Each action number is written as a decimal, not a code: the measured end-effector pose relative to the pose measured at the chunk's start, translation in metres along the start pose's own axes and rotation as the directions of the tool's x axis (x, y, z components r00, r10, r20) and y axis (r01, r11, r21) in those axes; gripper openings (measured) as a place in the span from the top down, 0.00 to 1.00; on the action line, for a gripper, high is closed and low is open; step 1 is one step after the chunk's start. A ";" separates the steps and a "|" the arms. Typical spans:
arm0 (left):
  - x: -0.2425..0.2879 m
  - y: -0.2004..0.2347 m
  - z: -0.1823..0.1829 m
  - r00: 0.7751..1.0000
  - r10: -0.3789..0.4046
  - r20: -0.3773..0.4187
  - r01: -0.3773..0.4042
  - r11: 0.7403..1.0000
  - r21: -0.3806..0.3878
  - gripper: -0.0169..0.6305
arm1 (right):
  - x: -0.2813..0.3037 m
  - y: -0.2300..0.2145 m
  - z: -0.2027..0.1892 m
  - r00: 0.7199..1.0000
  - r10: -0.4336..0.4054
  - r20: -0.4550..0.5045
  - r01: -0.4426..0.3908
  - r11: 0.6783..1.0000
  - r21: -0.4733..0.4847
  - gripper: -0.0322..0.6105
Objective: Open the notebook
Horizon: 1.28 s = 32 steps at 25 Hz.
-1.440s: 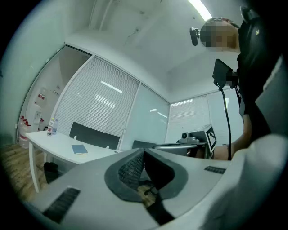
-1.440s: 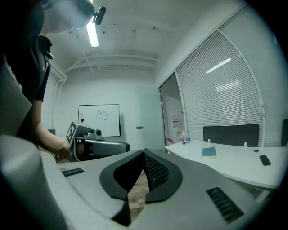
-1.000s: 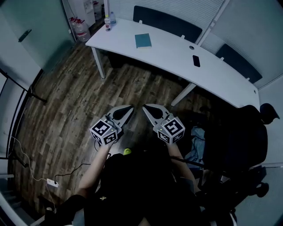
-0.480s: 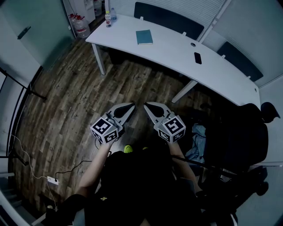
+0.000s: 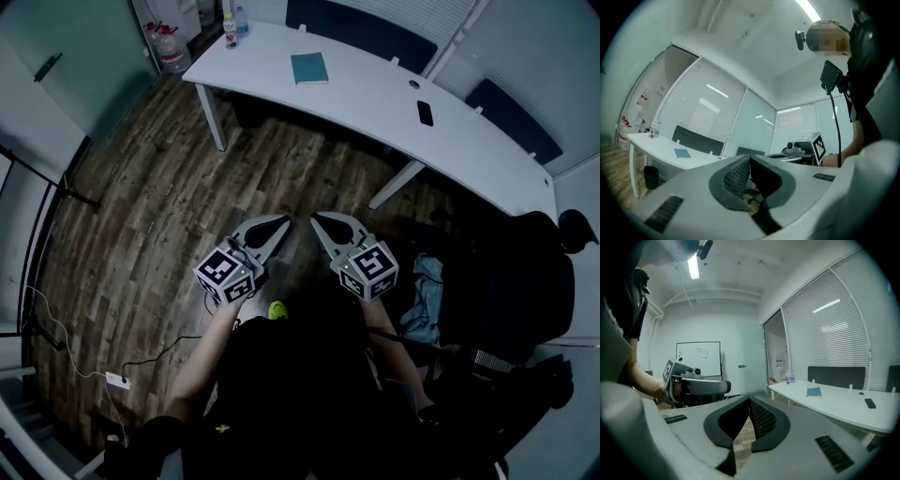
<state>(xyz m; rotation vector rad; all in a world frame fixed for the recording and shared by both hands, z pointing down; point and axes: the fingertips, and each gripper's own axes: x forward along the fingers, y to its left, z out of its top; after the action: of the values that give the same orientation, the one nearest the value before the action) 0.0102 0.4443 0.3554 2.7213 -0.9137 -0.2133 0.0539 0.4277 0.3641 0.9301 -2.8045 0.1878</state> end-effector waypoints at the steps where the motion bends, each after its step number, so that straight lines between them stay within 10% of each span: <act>1: -0.002 0.001 -0.001 1.000 0.002 0.000 -0.002 1.000 -0.001 0.95 | 0.001 0.002 -0.001 1.000 0.000 -0.003 0.000 1.000 0.003 0.96; 32: 0.082 0.105 0.009 0.997 0.073 -0.016 -0.074 0.997 -0.033 0.95 | 0.078 -0.114 0.000 0.997 0.057 -0.052 -0.055 0.998 0.043 0.96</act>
<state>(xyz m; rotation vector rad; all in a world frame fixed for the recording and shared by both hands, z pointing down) 0.0133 0.3115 0.3734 2.6497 -0.9947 -0.1921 0.0614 0.2918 0.3879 0.8432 -2.7895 0.2752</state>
